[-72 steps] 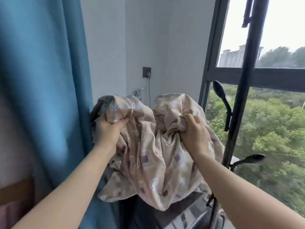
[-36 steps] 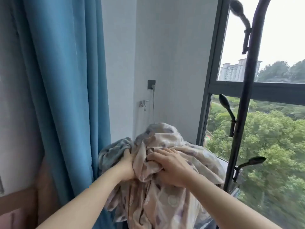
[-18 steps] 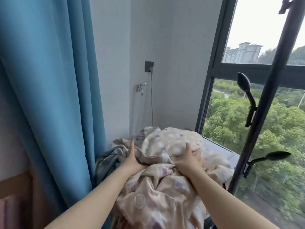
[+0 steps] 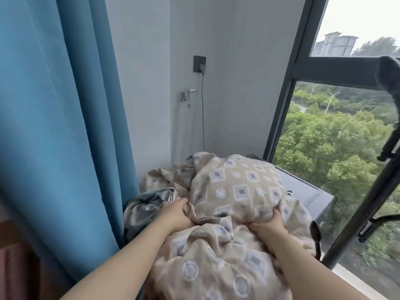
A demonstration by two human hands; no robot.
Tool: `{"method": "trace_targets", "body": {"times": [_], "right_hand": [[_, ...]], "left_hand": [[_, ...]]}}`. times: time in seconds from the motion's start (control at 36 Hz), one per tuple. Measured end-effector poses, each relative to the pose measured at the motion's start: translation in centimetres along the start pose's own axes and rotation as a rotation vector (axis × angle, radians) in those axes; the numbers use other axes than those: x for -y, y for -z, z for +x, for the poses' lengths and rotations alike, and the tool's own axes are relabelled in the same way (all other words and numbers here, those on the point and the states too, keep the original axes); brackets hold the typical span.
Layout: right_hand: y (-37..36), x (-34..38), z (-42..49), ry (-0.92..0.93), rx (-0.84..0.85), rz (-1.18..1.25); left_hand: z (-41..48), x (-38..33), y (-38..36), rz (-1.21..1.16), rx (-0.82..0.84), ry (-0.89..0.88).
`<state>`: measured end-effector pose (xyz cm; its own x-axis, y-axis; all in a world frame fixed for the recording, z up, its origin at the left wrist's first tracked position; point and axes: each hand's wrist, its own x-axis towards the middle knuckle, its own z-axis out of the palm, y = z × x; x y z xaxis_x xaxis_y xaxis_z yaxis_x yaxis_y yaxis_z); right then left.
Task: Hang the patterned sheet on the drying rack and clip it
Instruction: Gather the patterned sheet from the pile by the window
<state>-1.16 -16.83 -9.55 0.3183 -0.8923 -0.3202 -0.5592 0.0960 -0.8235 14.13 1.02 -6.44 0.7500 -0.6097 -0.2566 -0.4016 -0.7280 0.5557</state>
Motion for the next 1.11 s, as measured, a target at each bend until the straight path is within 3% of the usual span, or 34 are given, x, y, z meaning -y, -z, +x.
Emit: {"method": "trace_targets", "body": {"times": [0.25, 0.44, 0.56, 0.72, 0.86, 1.11], "right_hand": [[-1.0, -1.1, 1.5, 0.207, -0.111, -0.204], [-0.9, 1.2, -1.3, 0.347, -0.271, -0.026], [-1.2, 4.2, -3.8, 0.508, -0.321, 0.132], [-1.5, 8.8, -9.0, 0.853, -0.246, 0.314], [-0.7, 12.3, -13.2, 1.077, -0.189, 0.404], [4.3, 14.4, -20.8, 1.356, -0.065, 0.532]], "left_hand": [[1.8, 0.5, -1.5, -0.015, -0.090, -0.025], [0.2, 0.9, -0.4, -0.251, -0.208, -0.069], [-1.8, 1.1, 1.5, -0.452, -0.396, -0.124], [-6.1, 0.6, 5.9, -0.699, -0.690, -0.266], [-8.5, 0.4, 9.7, -0.923, -0.825, -0.398], [-15.7, -2.8, 14.4, -0.885, -1.054, -0.683]]}}
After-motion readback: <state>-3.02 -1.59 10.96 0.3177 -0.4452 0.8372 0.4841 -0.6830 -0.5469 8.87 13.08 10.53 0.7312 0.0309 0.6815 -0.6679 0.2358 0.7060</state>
